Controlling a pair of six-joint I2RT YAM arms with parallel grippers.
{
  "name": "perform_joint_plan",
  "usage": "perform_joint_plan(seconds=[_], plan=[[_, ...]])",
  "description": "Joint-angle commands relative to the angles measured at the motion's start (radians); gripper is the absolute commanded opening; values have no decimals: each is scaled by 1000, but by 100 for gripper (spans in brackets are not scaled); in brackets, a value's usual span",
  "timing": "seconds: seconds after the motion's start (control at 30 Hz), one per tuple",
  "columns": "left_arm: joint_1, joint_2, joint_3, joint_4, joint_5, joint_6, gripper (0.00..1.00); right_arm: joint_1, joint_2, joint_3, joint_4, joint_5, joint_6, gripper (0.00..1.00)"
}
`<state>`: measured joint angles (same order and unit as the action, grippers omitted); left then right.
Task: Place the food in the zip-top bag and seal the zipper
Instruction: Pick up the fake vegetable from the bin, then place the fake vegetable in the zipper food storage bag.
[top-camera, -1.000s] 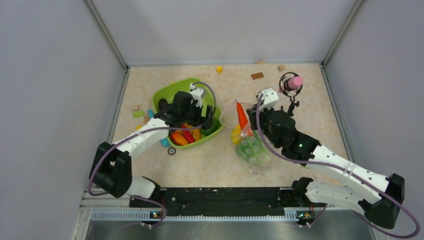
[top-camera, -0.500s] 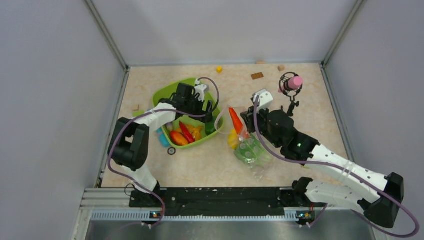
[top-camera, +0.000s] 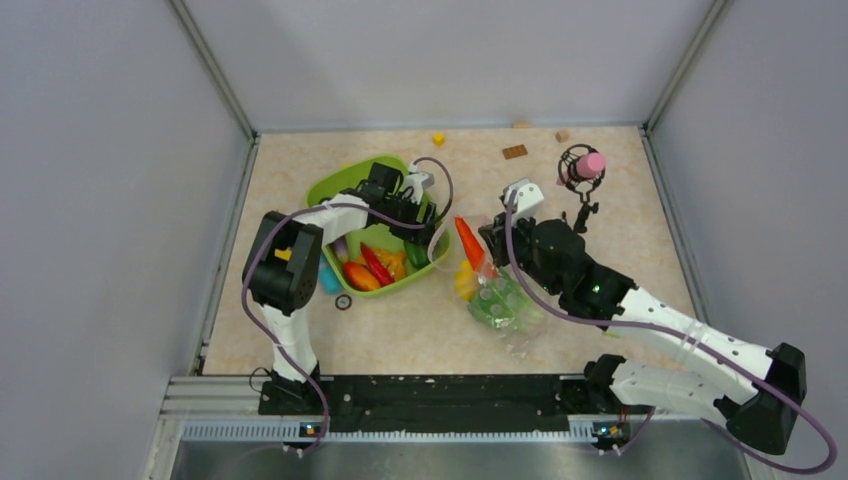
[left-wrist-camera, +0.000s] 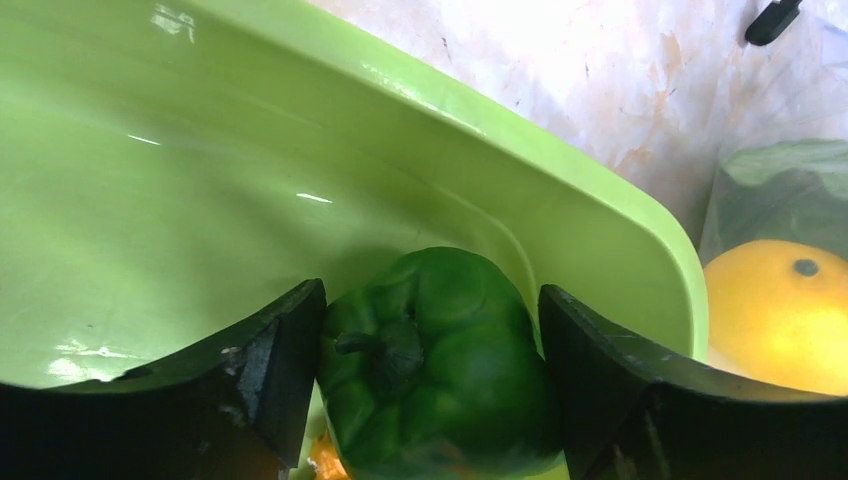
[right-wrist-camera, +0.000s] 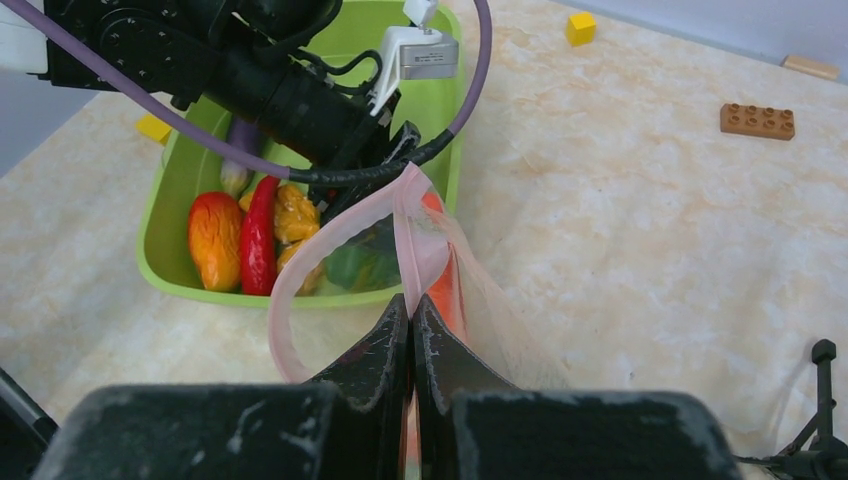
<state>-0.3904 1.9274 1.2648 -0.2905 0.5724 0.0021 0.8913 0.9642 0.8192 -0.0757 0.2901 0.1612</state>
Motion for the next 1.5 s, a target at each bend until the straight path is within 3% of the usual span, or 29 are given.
perform_joint_plan(seconds=[0.0,0.13,0.27,0.47,0.63,0.73,0.93,1.33,1.47], plan=[[2,-20,0,-12,5,1,53,-11,-10,12,35,20,22,0],[2,-88,-35,20,-11,-65,14,-12,-13,14,22,38,43,0],[2,-204,-17,-22,-139,-152,0,-12,-40,9,2,69,67,0],[2,-425,-62,4,-217,-315,0,-13,-59,36,-71,118,165,0],[-22,-633,-210,223,-22,-394,0,-14,-68,48,-99,74,248,0],[-97,-732,-282,343,-9,-379,5,-13,-74,57,-107,61,309,0],[-347,-797,-322,434,-250,-225,0,-14,-77,102,-106,-8,377,0],[-440,-850,-476,692,-531,-220,0,-14,-67,185,-151,-172,474,0],[-444,-868,-493,690,-487,-210,3,-13,-68,184,-124,-199,495,0]])
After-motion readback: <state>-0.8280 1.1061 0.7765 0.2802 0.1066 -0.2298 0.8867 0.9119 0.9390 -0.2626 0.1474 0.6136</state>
